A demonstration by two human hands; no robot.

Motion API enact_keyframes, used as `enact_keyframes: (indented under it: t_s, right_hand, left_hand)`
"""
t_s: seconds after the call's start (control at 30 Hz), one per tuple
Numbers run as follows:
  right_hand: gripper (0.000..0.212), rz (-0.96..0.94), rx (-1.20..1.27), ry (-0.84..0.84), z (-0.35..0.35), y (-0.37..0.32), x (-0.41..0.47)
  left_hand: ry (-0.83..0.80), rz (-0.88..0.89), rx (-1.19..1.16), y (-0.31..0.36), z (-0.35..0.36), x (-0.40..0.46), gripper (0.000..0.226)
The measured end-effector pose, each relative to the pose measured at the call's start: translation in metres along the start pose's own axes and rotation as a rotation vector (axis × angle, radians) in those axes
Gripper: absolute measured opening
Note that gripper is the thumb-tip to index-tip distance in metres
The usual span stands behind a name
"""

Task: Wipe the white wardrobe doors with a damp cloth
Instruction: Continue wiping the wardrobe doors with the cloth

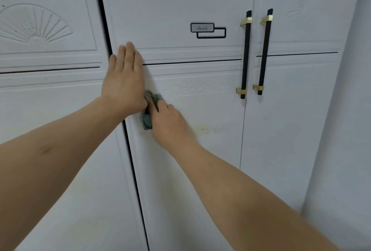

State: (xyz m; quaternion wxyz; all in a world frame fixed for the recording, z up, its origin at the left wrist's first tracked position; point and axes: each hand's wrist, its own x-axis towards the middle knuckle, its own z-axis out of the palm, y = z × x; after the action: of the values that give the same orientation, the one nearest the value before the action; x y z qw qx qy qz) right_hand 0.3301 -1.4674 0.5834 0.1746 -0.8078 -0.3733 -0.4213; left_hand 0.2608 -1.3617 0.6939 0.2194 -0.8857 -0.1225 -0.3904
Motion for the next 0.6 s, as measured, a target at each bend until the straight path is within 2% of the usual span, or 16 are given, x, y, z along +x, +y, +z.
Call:
enact_keyframes:
  t_s: [0.07,0.13,0.2,0.33,0.47,0.53,0.6]
  right_hand:
    - [0.078,-0.070,-0.089,0.024,0.000,0.027,-0.003]
    - [0.079,-0.039,-0.148,0.029,-0.006,0.064,-0.009]
    - [0.083,0.074,-0.130,0.018,-0.012,0.098,-0.017]
    - [0.063,0.350,-0.049,-0.013,-0.014,0.150,-0.040]
    - [0.071,0.718,0.130,-0.006,-0.002,0.177,-0.073]
    - [0.073,0.804,0.159,-0.026,0.007,0.173,-0.080]
    - [0.066,0.807,0.177,-0.043,0.013,0.160,-0.078]
  left_hand:
    - [0.031,0.031,0.013,0.014,0.004,-0.005,0.104]
    - [0.015,0.092,-0.001,0.029,0.008,-0.006,0.104]
    - [-0.019,0.123,-0.012,0.041,0.010,-0.002,0.106]
    - [-0.028,0.131,0.032,0.049,0.018,0.002,0.097]
    - [0.011,0.150,0.062,0.045,0.023,0.001,0.100]
    - [0.024,0.151,0.047,0.045,0.025,-0.001,0.099]
    - [0.024,0.147,0.027,0.045,0.026,-0.002,0.098]
